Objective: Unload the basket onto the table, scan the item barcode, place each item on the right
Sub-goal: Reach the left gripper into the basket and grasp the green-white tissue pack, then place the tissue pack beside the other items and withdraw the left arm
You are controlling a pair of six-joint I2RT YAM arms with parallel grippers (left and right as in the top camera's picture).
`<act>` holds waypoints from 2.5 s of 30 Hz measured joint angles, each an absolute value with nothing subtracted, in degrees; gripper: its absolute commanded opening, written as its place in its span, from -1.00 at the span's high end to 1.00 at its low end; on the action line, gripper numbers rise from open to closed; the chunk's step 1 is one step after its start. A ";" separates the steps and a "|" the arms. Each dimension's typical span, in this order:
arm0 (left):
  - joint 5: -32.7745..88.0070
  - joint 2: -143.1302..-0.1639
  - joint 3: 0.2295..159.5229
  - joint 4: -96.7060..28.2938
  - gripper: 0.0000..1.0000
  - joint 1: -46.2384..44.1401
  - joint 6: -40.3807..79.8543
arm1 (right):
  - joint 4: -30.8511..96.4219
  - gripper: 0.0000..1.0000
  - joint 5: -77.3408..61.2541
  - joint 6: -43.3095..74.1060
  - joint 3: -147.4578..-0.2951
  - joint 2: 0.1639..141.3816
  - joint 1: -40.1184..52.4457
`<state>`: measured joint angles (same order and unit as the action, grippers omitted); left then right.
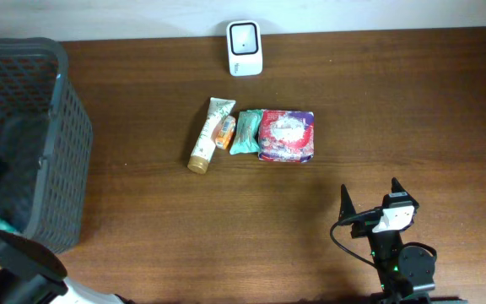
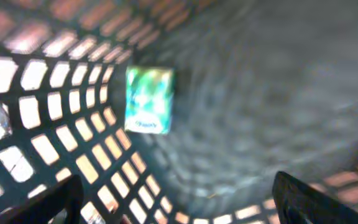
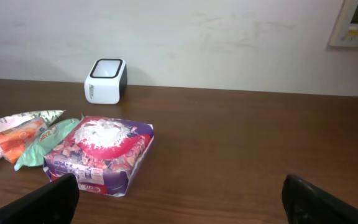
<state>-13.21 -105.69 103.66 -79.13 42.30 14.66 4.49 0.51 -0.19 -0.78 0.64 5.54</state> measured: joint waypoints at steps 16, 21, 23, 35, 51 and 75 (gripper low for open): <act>-23.00 -105.69 75.46 -47.55 -0.47 42.70 11.53 | 4.49 -0.97 0.51 -0.19 -0.78 0.69 5.54; -23.31 -110.87 75.72 -46.28 0.22 45.34 10.46 | 4.49 -0.97 0.51 -0.23 -0.78 0.69 5.54; -23.59 -111.37 75.75 -45.82 0.92 45.76 10.24 | 4.49 -0.97 0.51 -0.19 -0.78 0.69 5.54; -2.52 -107.68 94.11 -59.29 1.00 46.70 10.11 | 4.49 -0.97 0.51 -0.21 -0.78 0.69 5.54; 35.14 -76.79 100.14 -48.56 1.00 15.51 16.25 | 4.49 -0.97 0.54 -0.21 -0.78 0.69 5.54; 8.08 -118.85 101.08 -47.72 -0.99 -23.35 16.73 | 4.49 -0.97 0.51 -0.19 -0.78 0.69 5.54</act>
<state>8.08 -118.85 101.08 -47.72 -23.35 16.73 4.49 0.51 -0.19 -0.78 0.69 5.54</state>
